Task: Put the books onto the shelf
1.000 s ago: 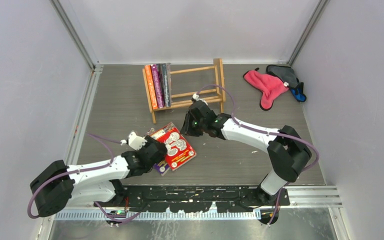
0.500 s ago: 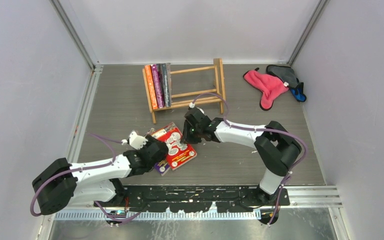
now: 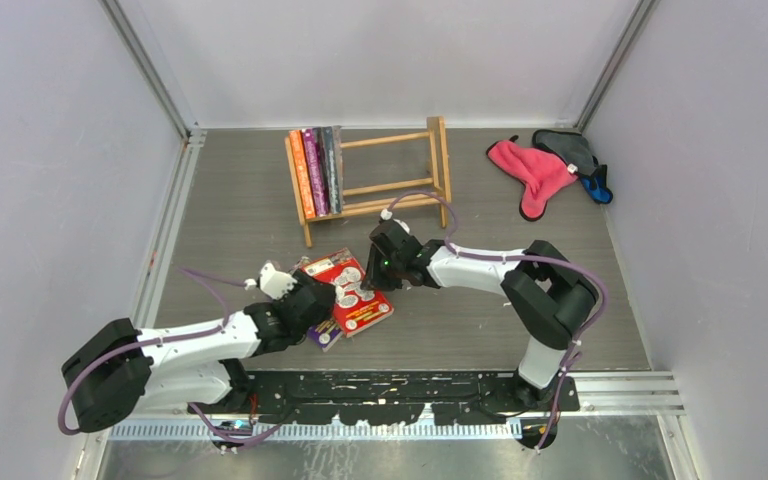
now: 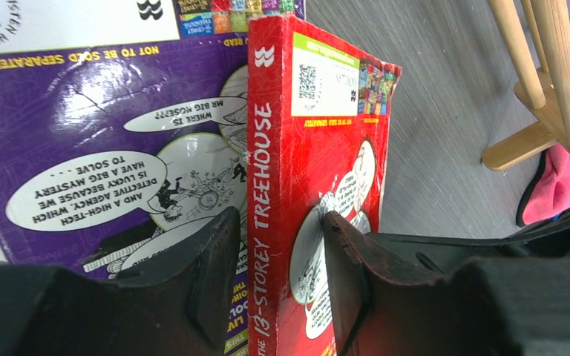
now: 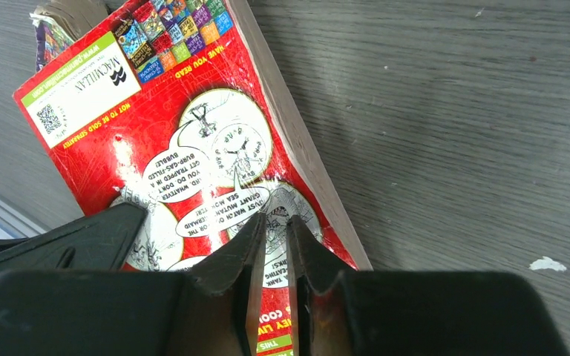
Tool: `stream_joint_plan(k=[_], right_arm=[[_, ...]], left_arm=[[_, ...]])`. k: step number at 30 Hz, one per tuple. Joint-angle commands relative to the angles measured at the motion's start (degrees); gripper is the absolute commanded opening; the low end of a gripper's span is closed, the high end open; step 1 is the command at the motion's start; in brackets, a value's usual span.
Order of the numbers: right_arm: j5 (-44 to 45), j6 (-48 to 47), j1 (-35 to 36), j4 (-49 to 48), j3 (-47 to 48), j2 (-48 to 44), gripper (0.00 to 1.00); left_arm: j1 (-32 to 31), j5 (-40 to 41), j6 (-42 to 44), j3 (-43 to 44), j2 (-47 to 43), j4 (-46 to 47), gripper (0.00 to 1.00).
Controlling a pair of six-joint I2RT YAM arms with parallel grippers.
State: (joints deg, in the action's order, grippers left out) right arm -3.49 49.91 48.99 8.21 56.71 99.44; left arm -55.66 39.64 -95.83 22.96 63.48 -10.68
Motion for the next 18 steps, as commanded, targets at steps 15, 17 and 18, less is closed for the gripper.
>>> stream_joint_plan(k=[15, 17, 18], right_arm=[[1.65, 0.25, 2.25, 1.97, -0.80, -1.97, 0.22], [2.01, 0.17, 2.18, 2.20, -1.60, -3.33, 0.23], [2.18, 0.09, 2.19, 2.28, -1.94, -4.01, 0.23]], left_arm=[[-0.19, -0.46, 1.93, 0.29, 1.00, 6.42, 0.01], [-0.59, 0.09, 3.32, 1.70, 0.20, 3.74, 0.00], [-1.12, 0.98, 4.05, 2.46, -0.30, 2.20, 0.00]])
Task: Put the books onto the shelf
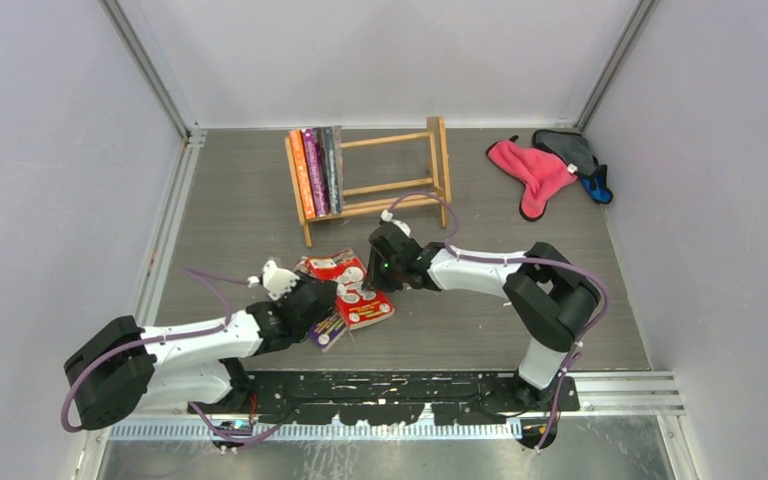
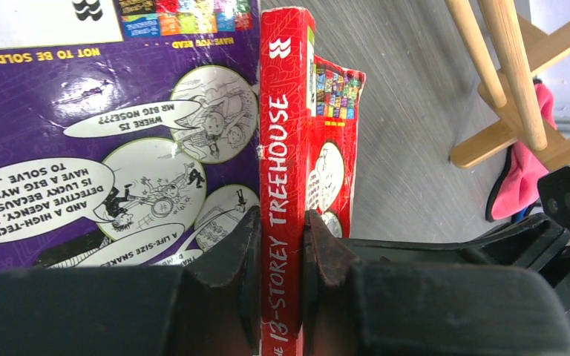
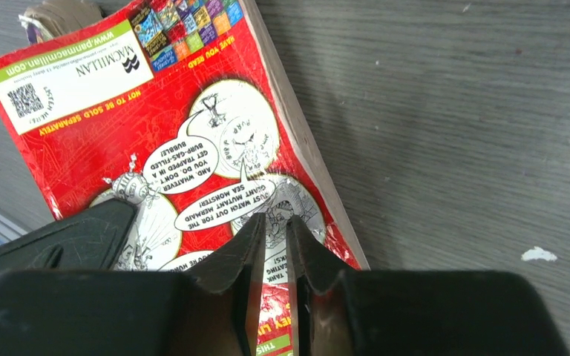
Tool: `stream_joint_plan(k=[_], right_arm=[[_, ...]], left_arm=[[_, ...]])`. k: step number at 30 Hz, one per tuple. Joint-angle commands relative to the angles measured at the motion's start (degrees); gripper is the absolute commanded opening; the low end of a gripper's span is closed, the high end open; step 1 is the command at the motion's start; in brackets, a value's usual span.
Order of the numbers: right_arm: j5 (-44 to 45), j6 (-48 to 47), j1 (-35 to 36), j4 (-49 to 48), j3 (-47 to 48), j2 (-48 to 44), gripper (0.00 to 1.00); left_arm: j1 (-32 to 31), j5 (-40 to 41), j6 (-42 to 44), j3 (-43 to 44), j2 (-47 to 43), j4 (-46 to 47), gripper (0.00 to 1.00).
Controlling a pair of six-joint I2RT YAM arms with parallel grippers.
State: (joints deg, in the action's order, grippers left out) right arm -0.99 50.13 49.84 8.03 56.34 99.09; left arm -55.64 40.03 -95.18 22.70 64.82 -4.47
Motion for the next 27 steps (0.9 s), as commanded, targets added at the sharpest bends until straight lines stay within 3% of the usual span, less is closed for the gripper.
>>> stream_joint_plan(k=[1, 12, 27], right_arm=[[-0.06, -0.27, 1.34, 2.62, -1.91, -4.36, 0.24], [3.57, -2.49, -0.69, 6.79, -4.06, -15.13, 0.45], [4.80, -3.51, -6.95, 11.03, -11.18, -32.12, 0.48]], left_arm=[[-1.81, 1.62, 4.06, 3.50, -2.05, -5.52, 0.00], [-12.69, 16.60, 15.03, 14.36, -0.93, -16.04, 0.00], [-23.35, 35.38, 39.91, 35.18, 7.90, -17.64, 0.00]])
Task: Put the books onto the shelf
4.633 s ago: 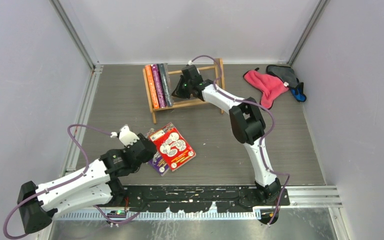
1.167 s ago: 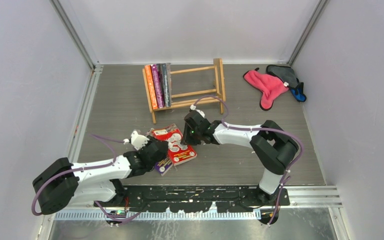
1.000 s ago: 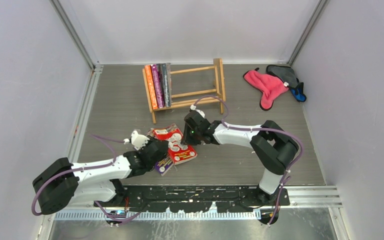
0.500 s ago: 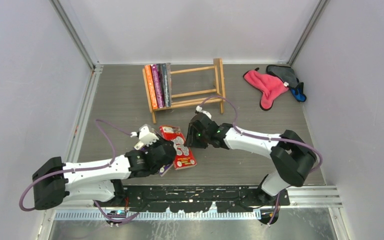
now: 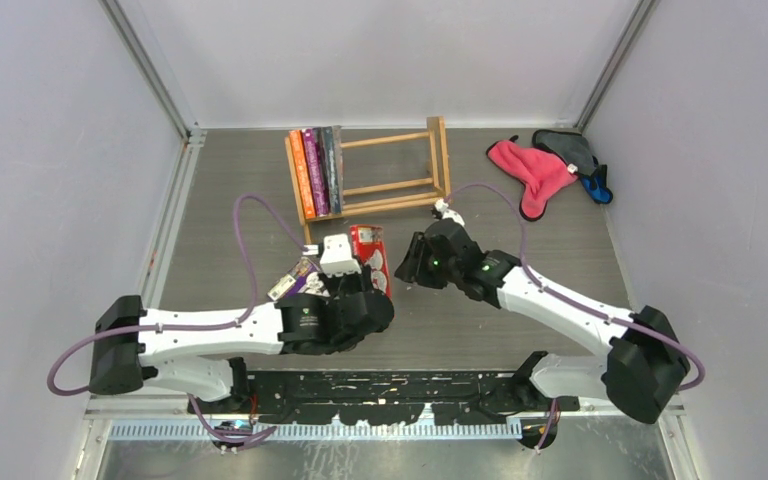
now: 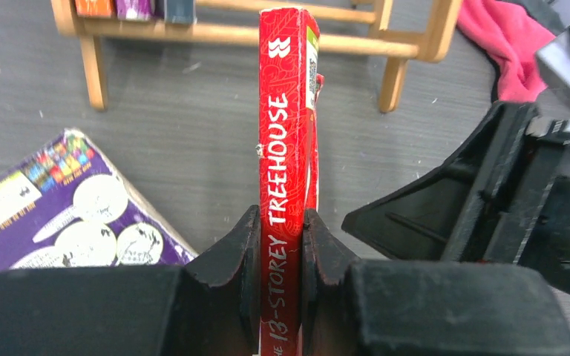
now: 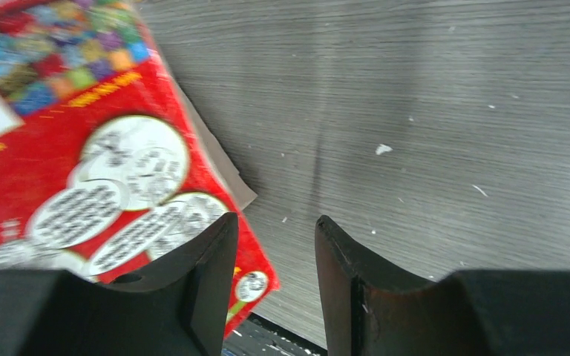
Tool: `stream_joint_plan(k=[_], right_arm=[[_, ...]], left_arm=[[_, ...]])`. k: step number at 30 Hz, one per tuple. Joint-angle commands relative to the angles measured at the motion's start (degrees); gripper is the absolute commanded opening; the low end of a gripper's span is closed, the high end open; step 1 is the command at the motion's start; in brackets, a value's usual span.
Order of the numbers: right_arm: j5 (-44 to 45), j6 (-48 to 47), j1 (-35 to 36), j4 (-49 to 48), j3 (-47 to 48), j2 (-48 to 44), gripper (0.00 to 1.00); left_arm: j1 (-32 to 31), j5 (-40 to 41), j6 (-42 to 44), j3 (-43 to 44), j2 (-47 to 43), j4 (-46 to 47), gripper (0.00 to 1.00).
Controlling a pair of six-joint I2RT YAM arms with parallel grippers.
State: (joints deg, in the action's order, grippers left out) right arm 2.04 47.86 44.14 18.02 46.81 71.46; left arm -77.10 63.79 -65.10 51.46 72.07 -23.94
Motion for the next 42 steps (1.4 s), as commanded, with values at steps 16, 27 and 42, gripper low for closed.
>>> stream_joint_plan(k=[16, 27, 42], right_arm=[[2.87, -3.54, -3.81, 3.70, -2.42, -10.79, 0.49], [2.80, -5.08, -4.94, 3.51, -0.22, -8.21, 0.49], [1.70, -7.36, -7.99, 2.46, 3.55, -3.26, 0.49]], left_arm=[[2.60, 11.38, 66.69, 10.08, 7.76, 52.17, 0.00], [13.74, -0.76, 69.23, 15.81, 11.93, 52.78, 0.00], [27.07, -11.22, 64.09, 17.29, 18.80, 57.38, 0.00]])
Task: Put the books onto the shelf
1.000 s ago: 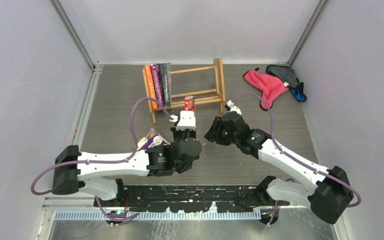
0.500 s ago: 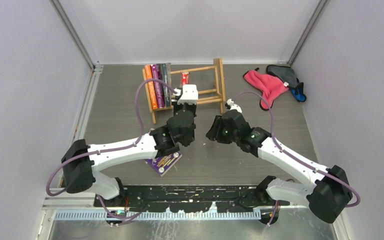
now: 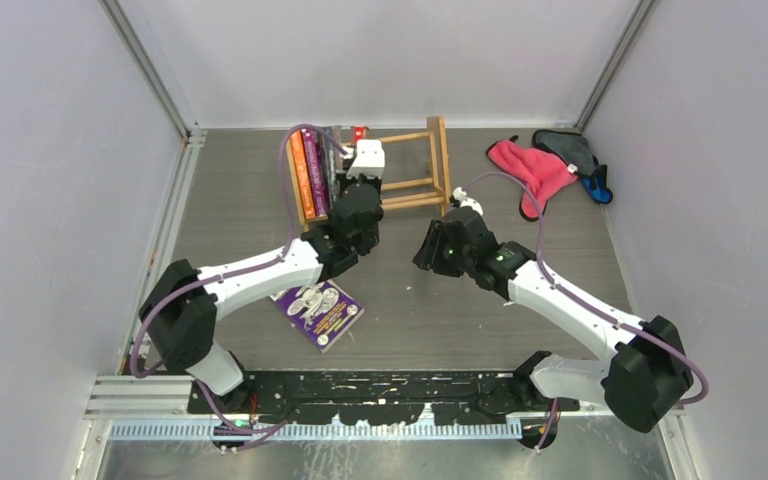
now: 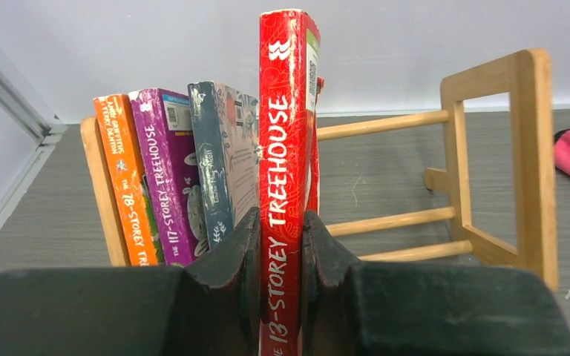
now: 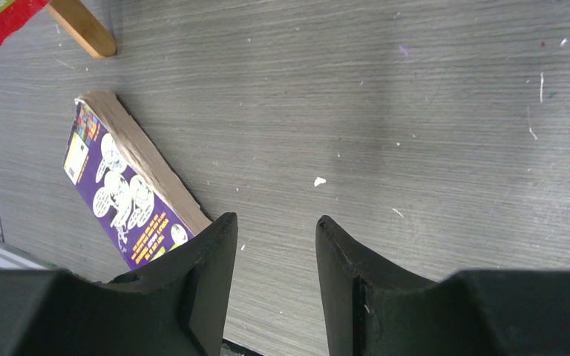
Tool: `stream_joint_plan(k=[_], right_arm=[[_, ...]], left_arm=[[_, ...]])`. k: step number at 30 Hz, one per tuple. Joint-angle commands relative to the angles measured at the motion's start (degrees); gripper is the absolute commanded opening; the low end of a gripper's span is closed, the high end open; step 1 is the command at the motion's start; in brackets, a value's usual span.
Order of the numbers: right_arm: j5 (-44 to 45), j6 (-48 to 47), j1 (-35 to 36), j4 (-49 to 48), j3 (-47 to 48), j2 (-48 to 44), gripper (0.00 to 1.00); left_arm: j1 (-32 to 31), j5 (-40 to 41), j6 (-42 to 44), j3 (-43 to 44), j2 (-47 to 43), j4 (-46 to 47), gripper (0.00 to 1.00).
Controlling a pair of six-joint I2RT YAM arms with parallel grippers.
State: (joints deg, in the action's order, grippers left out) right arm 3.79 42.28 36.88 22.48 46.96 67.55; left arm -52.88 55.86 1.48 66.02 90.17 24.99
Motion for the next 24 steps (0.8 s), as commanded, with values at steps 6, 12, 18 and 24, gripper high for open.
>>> stream_joint_plan(k=[6, 12, 18, 24], right_arm=[[-0.48, -2.65, -1.65, -2.49, 4.36, 2.62, 0.49], [-1.95, -3.40, -3.24, -3.31, 5.16, 5.06, 0.49], [-2.97, -4.35, -4.78, -3.72, 6.28, 7.43, 0.49], [-5.34, -4.83, -5.93, -4.12, 6.26, 8.92, 0.49]], left_arm=[[7.13, -6.61, -4.23, 5.77, 4.91, 9.08, 0.00], [9.63, -8.51, -4.93, 8.26, 7.88, 9.58, 0.00], [11.49, -9.66, -6.36, 8.42, 10.15, 10.39, 0.00], [12.55, -9.55, -6.83, 6.18, 12.13, 13.56, 0.00]])
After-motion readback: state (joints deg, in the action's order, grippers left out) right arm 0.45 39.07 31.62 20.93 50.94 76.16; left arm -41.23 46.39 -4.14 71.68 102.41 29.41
